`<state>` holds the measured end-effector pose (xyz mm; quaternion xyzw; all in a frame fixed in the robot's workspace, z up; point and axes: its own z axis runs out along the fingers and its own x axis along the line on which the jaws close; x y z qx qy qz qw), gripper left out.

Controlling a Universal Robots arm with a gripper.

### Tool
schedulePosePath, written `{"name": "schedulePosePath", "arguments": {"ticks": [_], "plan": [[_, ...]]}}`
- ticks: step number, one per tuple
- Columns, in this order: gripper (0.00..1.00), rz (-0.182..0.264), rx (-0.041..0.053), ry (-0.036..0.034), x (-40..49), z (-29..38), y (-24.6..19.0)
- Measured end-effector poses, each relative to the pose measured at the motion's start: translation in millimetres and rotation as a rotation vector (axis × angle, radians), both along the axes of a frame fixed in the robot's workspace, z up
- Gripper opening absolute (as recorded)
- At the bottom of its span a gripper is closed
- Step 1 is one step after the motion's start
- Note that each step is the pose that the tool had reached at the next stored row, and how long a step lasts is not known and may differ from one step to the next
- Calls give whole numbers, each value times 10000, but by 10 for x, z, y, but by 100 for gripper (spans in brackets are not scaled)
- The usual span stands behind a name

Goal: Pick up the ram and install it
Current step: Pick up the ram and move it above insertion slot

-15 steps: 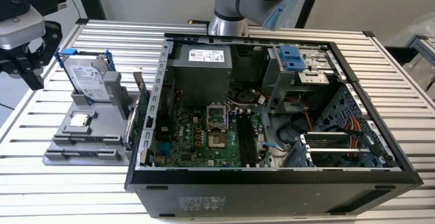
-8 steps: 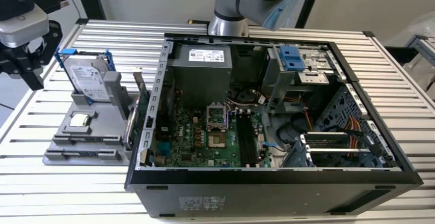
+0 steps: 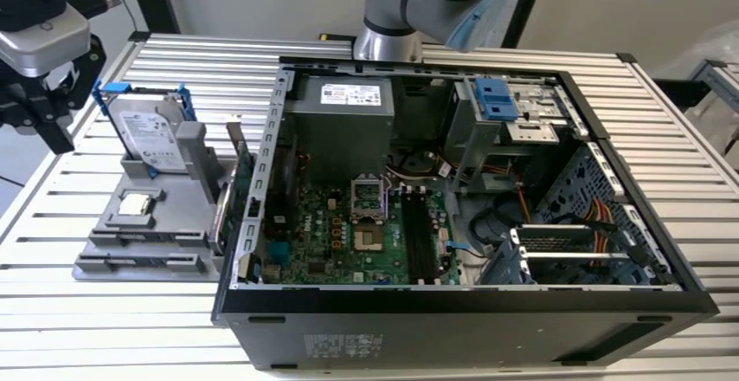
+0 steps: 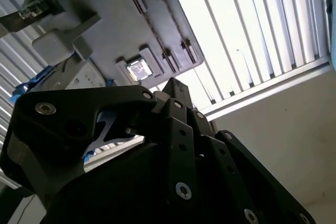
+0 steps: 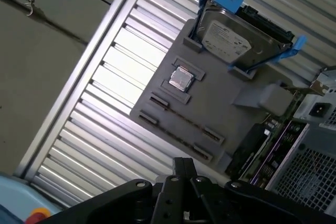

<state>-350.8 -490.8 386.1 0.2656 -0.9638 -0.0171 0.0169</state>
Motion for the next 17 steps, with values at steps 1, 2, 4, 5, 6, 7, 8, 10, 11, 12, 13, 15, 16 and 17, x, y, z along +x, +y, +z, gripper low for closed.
{"name": "schedulePosePath", "arguments": {"ticks": [1,2,4,5,6,7,8,10,11,12,13,15,16,17], "plan": [[0,81,0,0,0,0,0],[0,163,0,0,0,0,0],[0,320,0,0,0,0,0],[0,398,0,0,0,0,0],[0,476,0,0,0,0,0],[0,557,0,-1,0,0,0],[0,642,0,0,0,0,0],[0,794,0,0,0,0,0],[0,869,1,-1,0,0,0],[0,953,1,-1,0,-1,0],[0,1019,0,-1,0,0,0],[0,1156,0,0,0,0,0],[0,1226,0,0,0,0,0],[0,1295,0,0,0,0,0]]}}
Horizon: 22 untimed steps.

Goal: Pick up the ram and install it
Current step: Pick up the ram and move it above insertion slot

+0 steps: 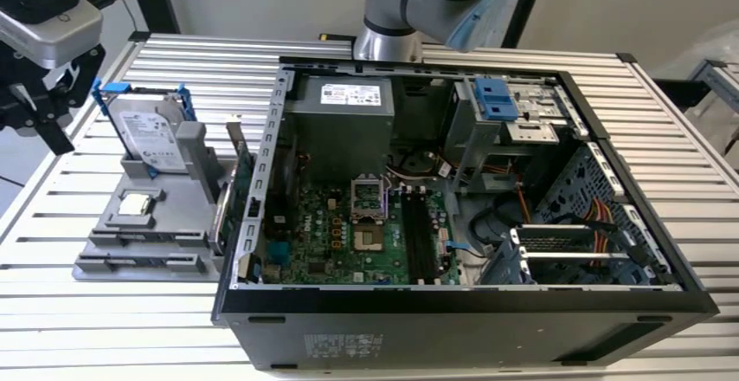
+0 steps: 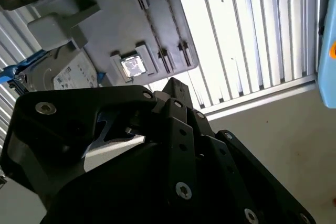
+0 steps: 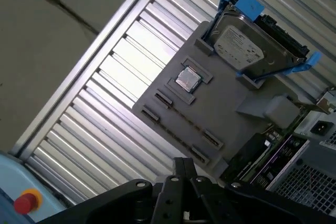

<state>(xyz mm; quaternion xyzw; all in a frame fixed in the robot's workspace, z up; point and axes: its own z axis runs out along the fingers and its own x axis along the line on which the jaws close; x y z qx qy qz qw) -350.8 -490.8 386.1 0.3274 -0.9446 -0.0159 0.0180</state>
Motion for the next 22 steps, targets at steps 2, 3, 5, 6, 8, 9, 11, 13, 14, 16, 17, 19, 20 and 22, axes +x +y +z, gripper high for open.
{"name": "schedulePosePath", "arguments": {"ticks": [2,3,5,6,8,9,11,13,14,16,17,19,20,22], "plan": [[0,123,0,0,0,0,0],[0,188,0,0,0,0,0],[0,316,0,1,0,0,0],[0,380,0,1,0,0,0],[0,507,0,0,0,0,0],[0,566,0,0,0,0,0],[0,694,0,0,0,0,0],[0,823,0,0,0,0,0],[0,891,0,0,0,0,0],[0,1023,0,0,0,0,0],[0,1093,0,0,0,0,0],[0,1232,0,0,0,0,0],[0,1303,0,0,0,0,0],[0,1450,0,0,0,0,0]]}}
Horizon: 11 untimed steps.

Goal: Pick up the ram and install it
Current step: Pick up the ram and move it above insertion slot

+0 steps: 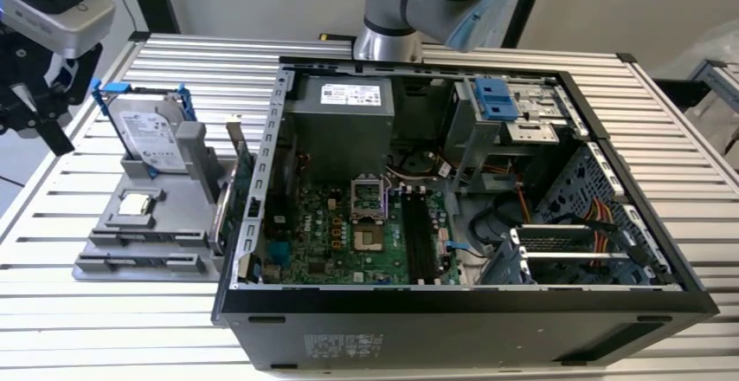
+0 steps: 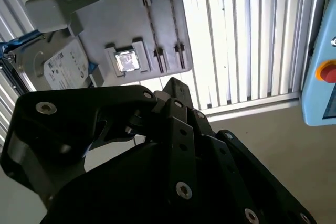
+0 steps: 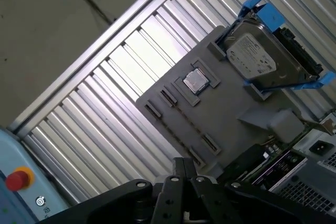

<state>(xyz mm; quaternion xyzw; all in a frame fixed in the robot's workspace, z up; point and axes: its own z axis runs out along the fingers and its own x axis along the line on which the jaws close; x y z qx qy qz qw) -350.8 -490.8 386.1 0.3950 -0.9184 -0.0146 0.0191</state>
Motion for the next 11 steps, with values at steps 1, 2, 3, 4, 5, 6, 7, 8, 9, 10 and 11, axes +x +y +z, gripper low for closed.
{"name": "schedulePosePath", "arguments": {"ticks": [1,2,3,4,5,6,7,8,9,10,11], "plan": [[0,70,0,0,0,0,0],[0,139,0,0,0,0,0],[0,207,0,0,0,0,0],[0,278,0,0,0,0,0],[0,347,0,0,0,0,0],[0,415,1,-1,0,0,0],[0,482,0,0,0,0,0],[0,558,0,0,0,0,0],[0,628,0,0,0,0,0],[0,720,-1,-5,0,0,0],[0,802,-1,-13,0,0,0]]}}
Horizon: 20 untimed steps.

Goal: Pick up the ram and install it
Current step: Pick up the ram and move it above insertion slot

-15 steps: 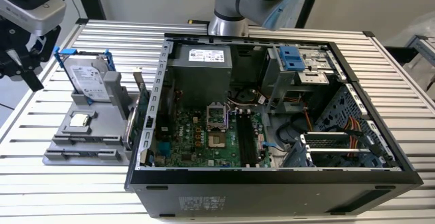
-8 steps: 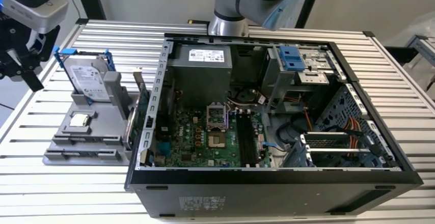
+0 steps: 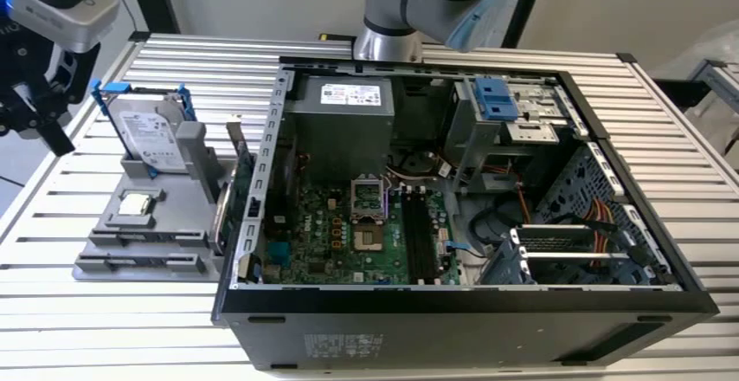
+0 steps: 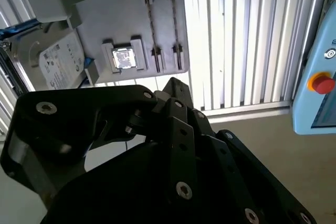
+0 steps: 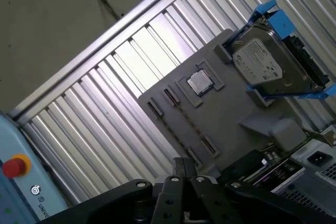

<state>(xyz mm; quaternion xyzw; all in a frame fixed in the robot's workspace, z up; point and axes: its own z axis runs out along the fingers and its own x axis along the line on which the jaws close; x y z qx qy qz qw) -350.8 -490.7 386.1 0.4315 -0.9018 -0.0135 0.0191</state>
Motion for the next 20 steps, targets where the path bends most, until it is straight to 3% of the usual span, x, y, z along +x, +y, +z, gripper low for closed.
{"name": "schedulePosePath", "arguments": {"ticks": [7,15,20], "plan": [[0,617,-1,-132,0,0,2],[0,1486,-1,-362,0,0,3],[0,1916,6,-385,0,0,3]]}}
